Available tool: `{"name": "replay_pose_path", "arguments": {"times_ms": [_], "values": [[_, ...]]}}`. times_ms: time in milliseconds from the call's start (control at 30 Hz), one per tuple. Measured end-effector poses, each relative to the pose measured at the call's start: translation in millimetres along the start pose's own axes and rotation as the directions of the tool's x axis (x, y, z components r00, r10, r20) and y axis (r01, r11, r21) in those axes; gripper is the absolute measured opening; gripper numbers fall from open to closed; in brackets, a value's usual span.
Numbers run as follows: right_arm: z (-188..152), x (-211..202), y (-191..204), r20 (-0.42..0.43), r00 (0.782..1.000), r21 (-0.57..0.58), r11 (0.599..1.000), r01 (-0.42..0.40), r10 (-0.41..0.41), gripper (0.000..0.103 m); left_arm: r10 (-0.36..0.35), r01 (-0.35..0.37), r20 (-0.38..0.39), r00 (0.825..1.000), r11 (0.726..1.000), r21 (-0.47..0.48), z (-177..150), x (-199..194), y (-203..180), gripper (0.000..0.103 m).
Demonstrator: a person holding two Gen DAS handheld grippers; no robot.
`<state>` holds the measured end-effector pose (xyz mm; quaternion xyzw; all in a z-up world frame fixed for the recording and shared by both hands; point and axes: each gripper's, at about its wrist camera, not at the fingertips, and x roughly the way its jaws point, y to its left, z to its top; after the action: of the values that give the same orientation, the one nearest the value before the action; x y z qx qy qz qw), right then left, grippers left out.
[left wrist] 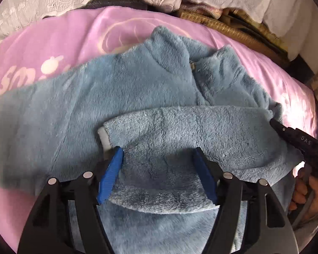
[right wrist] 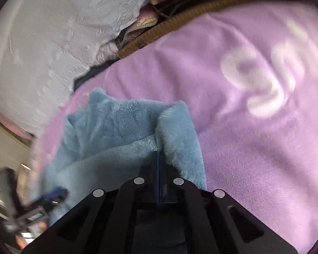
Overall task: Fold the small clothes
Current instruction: 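Grasp the other sleeve cuff with the left tool and lift it, then fold the held sleeve across the jacket body with the left tool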
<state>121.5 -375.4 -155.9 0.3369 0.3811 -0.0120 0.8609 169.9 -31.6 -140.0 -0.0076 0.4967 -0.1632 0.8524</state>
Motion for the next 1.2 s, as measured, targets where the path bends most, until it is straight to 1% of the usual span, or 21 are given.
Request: {"name": "replay_pose_path", "arguments": {"times_ms": [33, 67, 100, 133, 233, 267, 300, 333, 367, 400, 433, 500, 600, 700, 767, 833, 933, 1000, 1033, 1133, 1200], "values": [[1.0, -5.0, -4.0, -0.003, 1.0, 0.032, 0.999, -0.013, 0.013, 0.0, 0.016, -0.016, -0.001, 1.0, 1.0, 0.012, 0.1, -2.7, -3.3, 0.067], [0.0, -16.4, 1.2, 0.029, 0.999, 0.01, 1.0, 0.027, -0.027, 0.0, 0.022, -0.022, 0.002, 1.0, 1.0, 0.012, -0.2, -6.0, -4.8, 0.067], [-4.1, -28.7, 10.9, 0.075, 0.995, -0.038, 0.997, 0.065, -0.062, 0.006, 0.016, -0.016, 0.012, 1.0, 1.0, 0.005, -1.7, -11.7, -5.4, 0.067], [-9.1, -39.5, 20.5, 0.101, 0.993, -0.087, 0.994, 0.073, -0.064, 0.006, -0.005, 0.005, 0.027, 1.0, 1.0, 0.0, -3.9, -19.6, -5.4, 0.067], [-27.4, -63.5, 46.0, 0.079, 0.997, -0.199, 0.98, -0.006, 0.022, 0.006, -0.062, 0.062, 0.092, 0.994, 0.998, 0.0, -13.3, -47.6, -2.9, 0.073], [-37.1, -67.2, 53.8, 0.074, 0.997, -0.248, 0.969, 0.008, 0.011, 0.006, -0.049, 0.05, 0.1, 0.994, 0.999, -0.003, -16.2, -51.3, 0.2, 0.084], [-45.5, -65.5, 58.4, 0.058, 0.998, -0.287, 0.957, 0.031, -0.015, 0.006, -0.03, 0.031, 0.093, 0.995, 0.999, -0.009, -18.4, -49.2, 3.9, 0.088], [-54.1, -58.0, 57.6, 0.029, 0.998, -0.311, 0.948, 0.063, -0.057, 0.003, -0.005, 0.006, 0.05, 0.999, 1.0, -0.023, -20.6, -37.0, 10.2, 0.088], [-62.9, -43.5, 49.7, -0.016, 0.994, -0.31, 0.945, 0.099, -0.109, 0.001, 0.01, -0.011, -0.011, 1.0, 0.999, -0.045, -23.1, -20.7, 16.7, 0.088], [-70.3, -31.1, 38.4, -0.049, 0.993, -0.294, 0.952, 0.088, -0.107, 0.0, 0.004, -0.007, -0.044, 0.999, 0.998, -0.064, -22.7, -10.5, 20.8, 0.09], [-70.0, -30.8, 31.4, -0.045, 0.997, -0.268, 0.962, 0.052, -0.067, 0.0, -0.003, 0.001, -0.021, 1.0, 0.998, -0.069, -23.2, -13.7, 22.0, 0.09], [-64.3, -40.2, 32.7, -0.037, 0.997, -0.25, 0.966, 0.063, -0.075, 0.0, -0.003, 0.004, 0.012, 1.0, 0.997, -0.075, -22.7, -29.4, 21.8, 0.089], [-76.7, -57.8, 37.8, 0.028, 0.997, -0.28, 0.957, 0.075, -0.07, 0.01, -0.006, 0.016, 0.079, 0.997, 0.993, -0.12, -28.7, -58.2, 39.4, 0.089], [-80.6, -67.5, 39.9, 0.051, 0.998, -0.292, 0.955, 0.048, -0.034, 0.034, 0.001, 0.026, 0.115, 0.993, 0.972, -0.236, -35.3, -81.3, 85.2, 0.089], [-81.5, -68.3, 40.2, 0.054, 0.998, -0.3, 0.953, 0.037, -0.021, 0.038, 0.048, -0.003, 0.12, 0.992, 0.935, -0.353, -44.6, -91.4, 128.9, 0.089], [-80.9, -69.3, 37.4, 0.049, 0.999, -0.296, 0.955, 0.026, -0.012, 0.039, 0.073, -0.006, 0.11, 0.991, 0.857, -0.516, -58.3, -99.3, 179.9, 0.09], [-81.0, -73.6, 32.9, 0.058, 0.998, -0.268, 0.963, -0.001, 0.017, 0.039, -0.01, 0.123, 0.167, 0.986, 0.724, -0.679, -79.9, -105.3, 245.6, 0.09], [-80.7, -78.5, 32.2, 0.082, 0.996, -0.256, 0.967, -0.002, 0.024, 0.039, -0.049, 0.195, 0.218, 0.975, 0.665, -0.721, -89.2, -110.5, 270.5, 0.089], [-81.6, -82.5, 31.6, 0.094, 0.995, -0.253, 0.967, 0.001, 0.024, 0.039, -0.054, 0.221, 0.243, 0.968, 0.639, -0.736, -90.0, -110.9, 280.8, 0.089], [-81.2, -84.8, 29.8, 0.109, 0.994, -0.247, 0.969, -0.001, 0.029, 0.039, -0.023, 0.222, 0.263, 0.965, 0.608, -0.762, -80.5, -106.8, 304.2, 0.087], [-80.5, -83.6, 27.5, 0.104, 0.994, -0.24, 0.971, -0.009, 0.035, 0.039, -0.025, 0.239, 0.275, 0.961, 0.575, -0.782, -76.8, -101.5, 318.1, 0.078]]}}
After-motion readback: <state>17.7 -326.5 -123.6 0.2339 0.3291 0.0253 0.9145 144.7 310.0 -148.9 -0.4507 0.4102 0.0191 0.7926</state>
